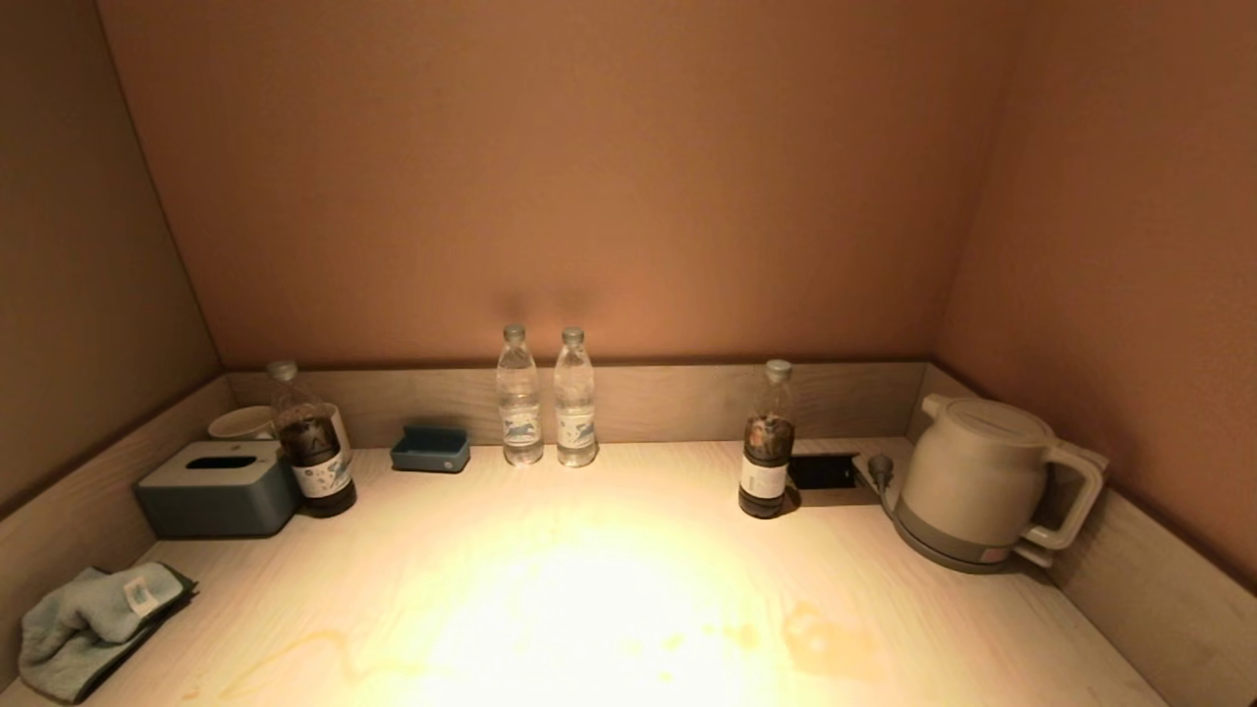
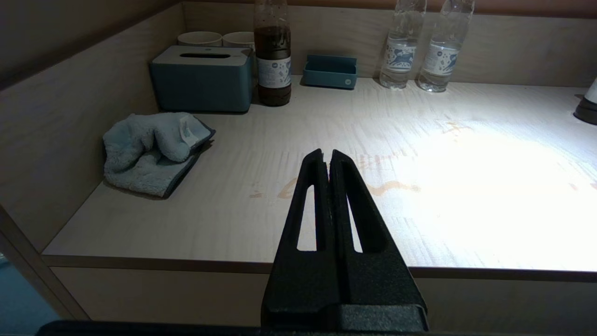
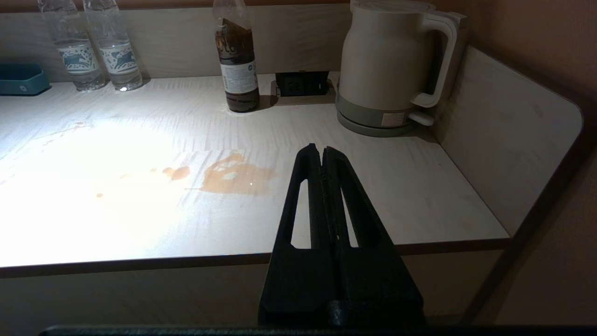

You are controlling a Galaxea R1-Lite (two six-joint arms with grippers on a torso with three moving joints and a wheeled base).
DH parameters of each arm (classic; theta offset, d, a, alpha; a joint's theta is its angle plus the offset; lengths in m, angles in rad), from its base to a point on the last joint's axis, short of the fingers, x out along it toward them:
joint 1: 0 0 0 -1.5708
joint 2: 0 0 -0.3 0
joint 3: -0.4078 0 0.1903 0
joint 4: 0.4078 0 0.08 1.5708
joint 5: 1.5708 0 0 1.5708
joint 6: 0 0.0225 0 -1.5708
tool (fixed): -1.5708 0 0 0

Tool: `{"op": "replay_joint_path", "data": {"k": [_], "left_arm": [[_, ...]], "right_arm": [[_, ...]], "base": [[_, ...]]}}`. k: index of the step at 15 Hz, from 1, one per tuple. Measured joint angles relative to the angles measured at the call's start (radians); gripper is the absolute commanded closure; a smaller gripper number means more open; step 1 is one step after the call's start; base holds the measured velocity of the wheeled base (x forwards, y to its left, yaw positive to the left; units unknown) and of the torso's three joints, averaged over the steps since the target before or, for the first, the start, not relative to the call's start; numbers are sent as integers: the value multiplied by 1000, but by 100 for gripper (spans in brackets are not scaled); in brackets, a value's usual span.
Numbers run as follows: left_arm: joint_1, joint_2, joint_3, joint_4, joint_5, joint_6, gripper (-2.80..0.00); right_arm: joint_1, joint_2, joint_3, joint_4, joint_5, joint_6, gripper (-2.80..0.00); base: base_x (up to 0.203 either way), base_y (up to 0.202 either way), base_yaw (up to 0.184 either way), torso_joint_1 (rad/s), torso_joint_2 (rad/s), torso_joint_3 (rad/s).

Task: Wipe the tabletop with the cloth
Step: Pick up the tablecloth

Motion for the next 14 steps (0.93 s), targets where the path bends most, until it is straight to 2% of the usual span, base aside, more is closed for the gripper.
{"op": "replay_joint_path", "data": {"k": [14], "left_arm": [[0,0,0,-1,0,0,0]], "right_arm": [[0,0,0,0,0,0,0]], "base": [[0,0,0,0,0,0]]}}
